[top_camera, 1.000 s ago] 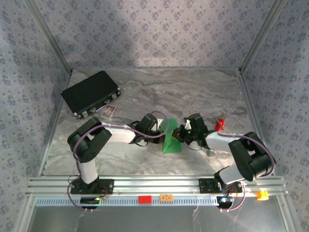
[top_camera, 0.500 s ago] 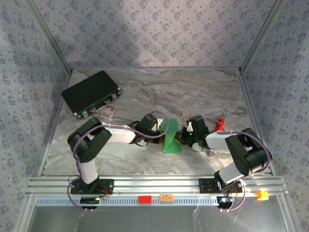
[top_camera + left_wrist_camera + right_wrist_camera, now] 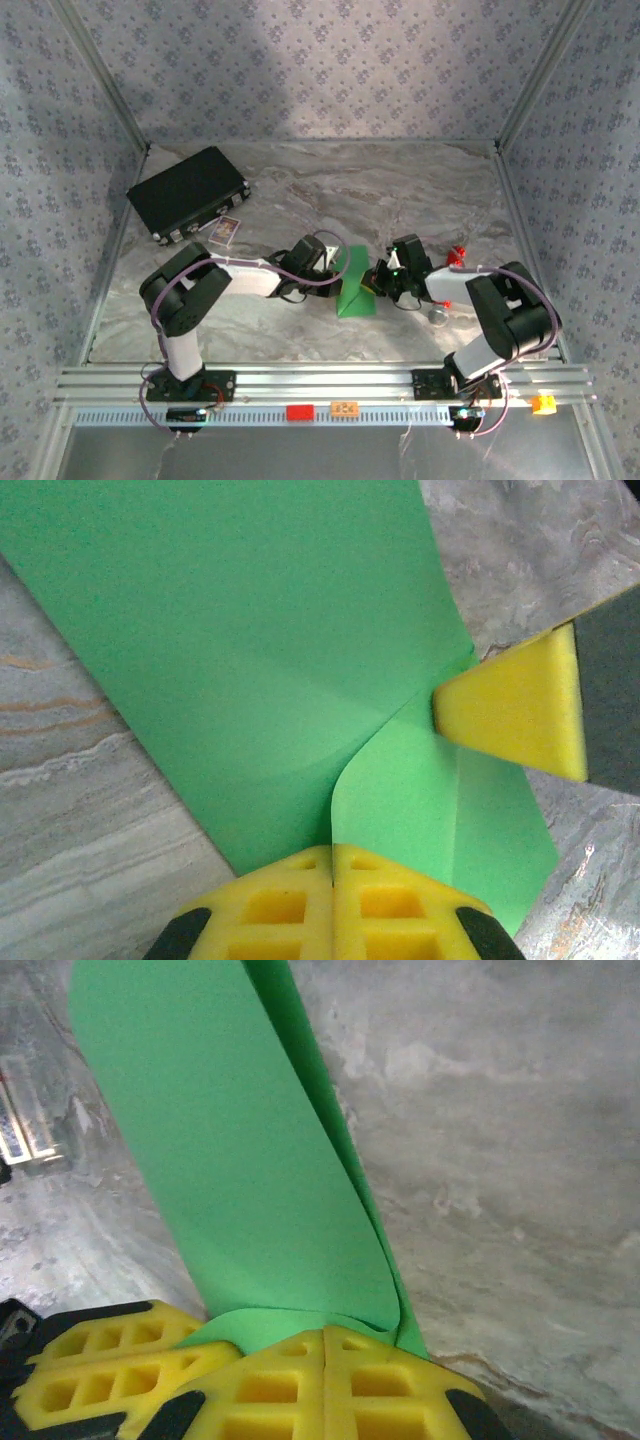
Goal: Fold a paper plane with a square sheet of paper (pick it up from the middle)
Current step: Fold the triangle a second time at the center of the table.
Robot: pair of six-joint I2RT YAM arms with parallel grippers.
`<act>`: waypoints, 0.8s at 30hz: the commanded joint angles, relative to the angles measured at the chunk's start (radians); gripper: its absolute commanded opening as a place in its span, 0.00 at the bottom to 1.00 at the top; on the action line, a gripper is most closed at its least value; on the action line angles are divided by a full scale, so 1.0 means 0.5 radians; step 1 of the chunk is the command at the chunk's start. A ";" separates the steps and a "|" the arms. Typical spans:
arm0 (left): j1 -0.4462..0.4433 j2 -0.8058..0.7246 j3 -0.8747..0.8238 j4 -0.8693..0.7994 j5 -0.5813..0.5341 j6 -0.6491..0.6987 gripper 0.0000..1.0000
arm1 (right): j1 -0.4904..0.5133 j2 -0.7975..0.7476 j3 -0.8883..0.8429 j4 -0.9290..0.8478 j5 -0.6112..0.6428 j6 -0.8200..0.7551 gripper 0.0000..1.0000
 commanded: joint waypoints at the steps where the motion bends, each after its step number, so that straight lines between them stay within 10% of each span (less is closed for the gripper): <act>1: -0.014 0.030 -0.050 -0.097 -0.012 0.008 0.00 | -0.069 0.058 -0.073 0.004 0.056 -0.012 0.00; 14: -0.015 0.020 -0.059 -0.110 -0.026 0.012 0.00 | -0.260 -0.065 -0.036 -0.038 0.087 0.017 0.02; 24: -0.013 0.017 -0.046 -0.119 -0.022 0.023 0.00 | 0.054 -0.392 0.049 -0.161 0.173 -0.165 0.01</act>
